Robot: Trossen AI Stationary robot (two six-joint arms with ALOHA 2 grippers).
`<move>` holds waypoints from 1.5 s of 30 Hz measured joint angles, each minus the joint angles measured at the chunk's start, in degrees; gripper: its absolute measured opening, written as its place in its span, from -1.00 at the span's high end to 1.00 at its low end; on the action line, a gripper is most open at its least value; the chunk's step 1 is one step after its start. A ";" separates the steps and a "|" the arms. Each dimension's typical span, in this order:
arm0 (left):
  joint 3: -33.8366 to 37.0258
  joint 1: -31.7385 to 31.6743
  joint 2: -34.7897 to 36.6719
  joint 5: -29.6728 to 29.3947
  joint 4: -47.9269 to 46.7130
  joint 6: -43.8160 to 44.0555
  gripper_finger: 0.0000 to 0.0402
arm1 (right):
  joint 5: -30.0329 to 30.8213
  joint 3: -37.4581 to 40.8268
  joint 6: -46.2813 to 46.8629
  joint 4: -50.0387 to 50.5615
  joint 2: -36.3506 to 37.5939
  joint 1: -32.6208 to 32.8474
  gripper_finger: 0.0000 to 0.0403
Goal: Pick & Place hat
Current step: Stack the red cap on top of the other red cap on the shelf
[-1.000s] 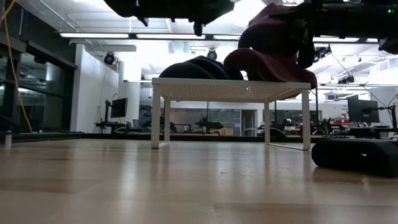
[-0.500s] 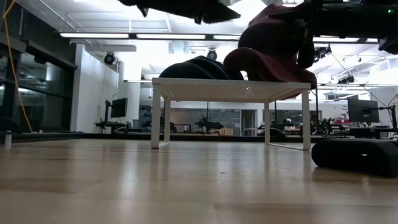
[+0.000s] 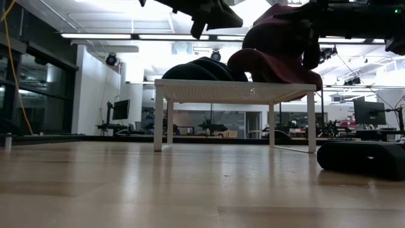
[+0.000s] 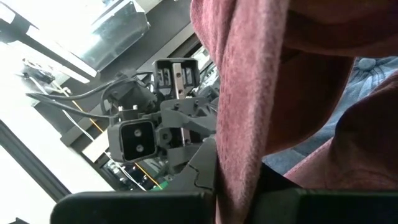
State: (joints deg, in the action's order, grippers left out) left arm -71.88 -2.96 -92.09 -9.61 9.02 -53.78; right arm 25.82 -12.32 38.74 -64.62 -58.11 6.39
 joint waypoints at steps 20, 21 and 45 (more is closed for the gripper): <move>0.15 0.30 -6.36 -1.91 7.01 -9.83 0.19 | 0.18 0.00 -0.22 -0.70 0.02 -0.03 0.96; 0.15 0.46 -7.05 -4.24 8.75 -11.36 0.19 | 0.50 0.00 -0.24 -0.85 0.02 -0.07 0.96; -0.35 2.27 -7.80 -15.83 16.84 -19.85 0.68 | -1.31 -0.11 0.06 -1.28 0.04 -0.02 0.93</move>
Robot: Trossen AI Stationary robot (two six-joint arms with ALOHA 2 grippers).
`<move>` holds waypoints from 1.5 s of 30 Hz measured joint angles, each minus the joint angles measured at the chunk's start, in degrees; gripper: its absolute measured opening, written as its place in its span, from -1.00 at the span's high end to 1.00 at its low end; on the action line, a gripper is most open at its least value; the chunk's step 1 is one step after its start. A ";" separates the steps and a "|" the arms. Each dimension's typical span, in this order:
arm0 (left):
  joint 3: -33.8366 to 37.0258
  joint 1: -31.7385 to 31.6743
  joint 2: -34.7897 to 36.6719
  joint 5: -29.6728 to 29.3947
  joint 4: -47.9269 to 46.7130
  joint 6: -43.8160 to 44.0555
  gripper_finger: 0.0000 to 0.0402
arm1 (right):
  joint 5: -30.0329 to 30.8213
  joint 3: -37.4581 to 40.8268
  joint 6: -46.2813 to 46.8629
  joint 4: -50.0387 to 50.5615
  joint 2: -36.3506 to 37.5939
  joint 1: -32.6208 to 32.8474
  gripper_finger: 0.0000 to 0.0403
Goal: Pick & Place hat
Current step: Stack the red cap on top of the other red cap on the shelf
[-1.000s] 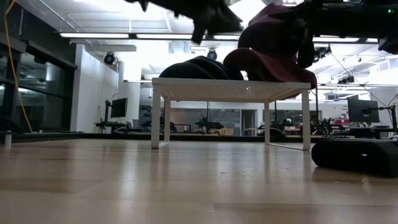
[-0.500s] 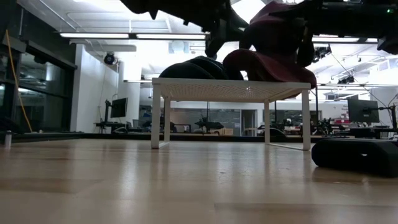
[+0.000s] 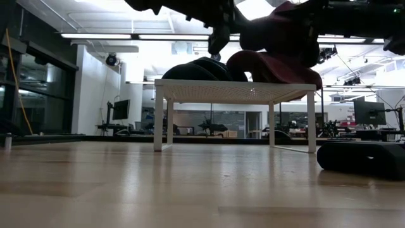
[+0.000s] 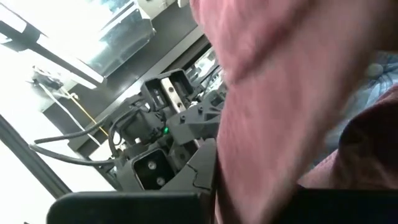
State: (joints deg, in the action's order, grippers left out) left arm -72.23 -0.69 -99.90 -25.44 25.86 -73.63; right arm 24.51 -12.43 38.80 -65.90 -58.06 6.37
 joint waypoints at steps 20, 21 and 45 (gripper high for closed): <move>-0.20 1.18 0.11 -8.35 4.10 -4.55 0.96 | -1.56 0.20 -0.76 -1.80 0.93 0.04 0.71; -0.20 1.18 0.11 -8.53 4.51 -4.65 0.96 | -1.53 0.20 -0.91 -1.93 1.17 0.04 0.69; -9.38 0.85 -0.02 -21.15 4.13 -10.22 0.96 | -1.38 0.04 -10.99 1.49 9.09 0.13 0.63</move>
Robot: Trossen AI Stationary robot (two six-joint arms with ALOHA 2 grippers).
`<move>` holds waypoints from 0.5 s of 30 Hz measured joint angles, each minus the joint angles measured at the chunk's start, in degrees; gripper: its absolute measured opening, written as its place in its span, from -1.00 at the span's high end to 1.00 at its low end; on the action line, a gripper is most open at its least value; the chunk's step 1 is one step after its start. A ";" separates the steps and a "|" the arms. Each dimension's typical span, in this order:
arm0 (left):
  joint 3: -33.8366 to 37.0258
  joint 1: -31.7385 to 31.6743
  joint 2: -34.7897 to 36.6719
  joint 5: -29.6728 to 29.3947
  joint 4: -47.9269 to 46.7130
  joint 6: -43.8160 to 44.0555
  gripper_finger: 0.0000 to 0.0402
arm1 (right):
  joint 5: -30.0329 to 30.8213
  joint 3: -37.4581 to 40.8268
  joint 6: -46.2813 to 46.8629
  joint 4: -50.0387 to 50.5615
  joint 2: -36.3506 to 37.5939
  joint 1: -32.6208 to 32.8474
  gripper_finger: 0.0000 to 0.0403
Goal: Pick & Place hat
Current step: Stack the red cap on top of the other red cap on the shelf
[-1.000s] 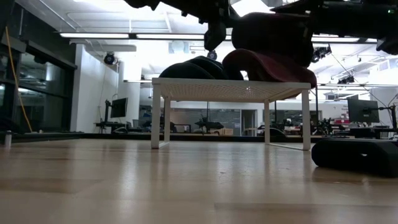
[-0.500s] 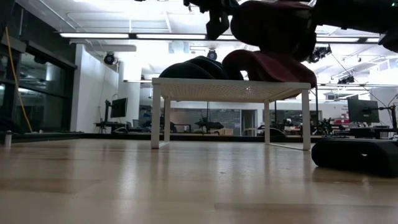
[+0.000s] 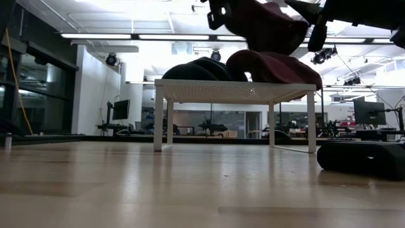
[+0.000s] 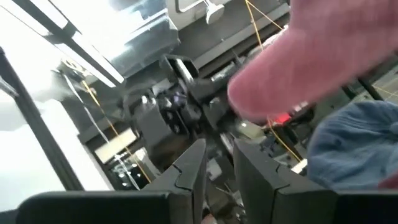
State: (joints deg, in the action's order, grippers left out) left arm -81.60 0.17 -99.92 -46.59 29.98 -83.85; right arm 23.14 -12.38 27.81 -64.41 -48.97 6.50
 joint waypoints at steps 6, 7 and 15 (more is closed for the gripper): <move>-0.94 -1.53 -0.02 -4.18 0.28 -1.19 0.96 | 0.47 0.00 -2.16 2.83 1.83 -0.06 0.63; -0.94 -1.45 -0.02 -4.78 0.23 -1.21 0.96 | 0.83 0.00 -3.22 2.87 2.28 -0.06 0.64; -0.94 1.14 -0.02 -0.60 0.32 -1.89 0.96 | 4.59 0.00 -13.74 2.92 7.64 -0.06 0.95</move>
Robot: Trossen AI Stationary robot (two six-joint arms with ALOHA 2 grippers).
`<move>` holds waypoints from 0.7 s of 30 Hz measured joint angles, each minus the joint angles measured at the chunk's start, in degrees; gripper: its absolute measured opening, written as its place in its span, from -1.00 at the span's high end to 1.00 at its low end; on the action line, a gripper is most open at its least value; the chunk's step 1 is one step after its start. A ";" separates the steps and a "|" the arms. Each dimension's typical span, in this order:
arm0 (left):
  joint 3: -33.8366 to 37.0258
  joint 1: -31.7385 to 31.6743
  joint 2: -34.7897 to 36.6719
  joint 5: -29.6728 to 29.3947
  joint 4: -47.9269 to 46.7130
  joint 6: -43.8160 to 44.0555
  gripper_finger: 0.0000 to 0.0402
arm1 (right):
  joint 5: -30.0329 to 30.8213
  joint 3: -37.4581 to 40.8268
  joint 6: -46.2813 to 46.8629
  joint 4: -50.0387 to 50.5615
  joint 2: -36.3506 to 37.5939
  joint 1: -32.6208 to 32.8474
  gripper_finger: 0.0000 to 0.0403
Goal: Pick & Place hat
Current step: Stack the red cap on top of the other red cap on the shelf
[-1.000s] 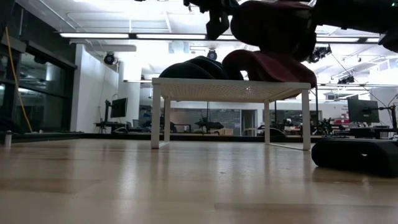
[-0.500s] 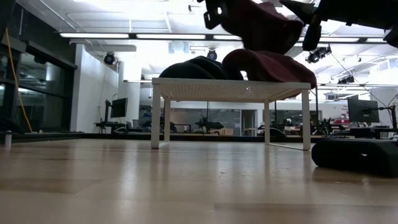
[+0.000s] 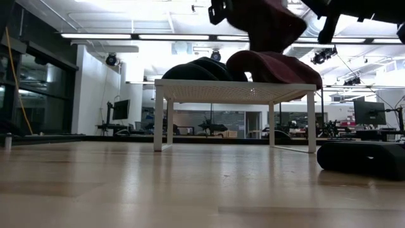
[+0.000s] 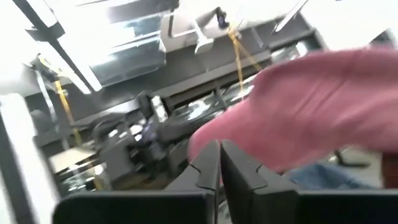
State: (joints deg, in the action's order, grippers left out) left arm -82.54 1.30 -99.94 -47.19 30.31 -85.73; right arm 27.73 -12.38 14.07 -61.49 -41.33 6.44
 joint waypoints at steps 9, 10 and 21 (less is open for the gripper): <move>-0.02 0.54 0.00 0.36 -1.18 1.55 0.96 | 4.02 0.00 -9.76 0.01 6.20 -0.03 0.99; -0.02 0.54 0.02 0.56 -1.78 2.25 0.96 | 4.04 0.00 -10.82 0.00 6.83 -0.04 0.99; -0.19 2.11 -2.12 5.62 -3.93 4.58 0.96 | 3.43 -6.78 -24.82 5.38 9.60 -0.04 1.00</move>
State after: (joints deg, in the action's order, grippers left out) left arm -82.73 3.41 -102.06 -41.57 26.38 -81.15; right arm 31.16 -19.17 -10.75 -56.11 -31.73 6.39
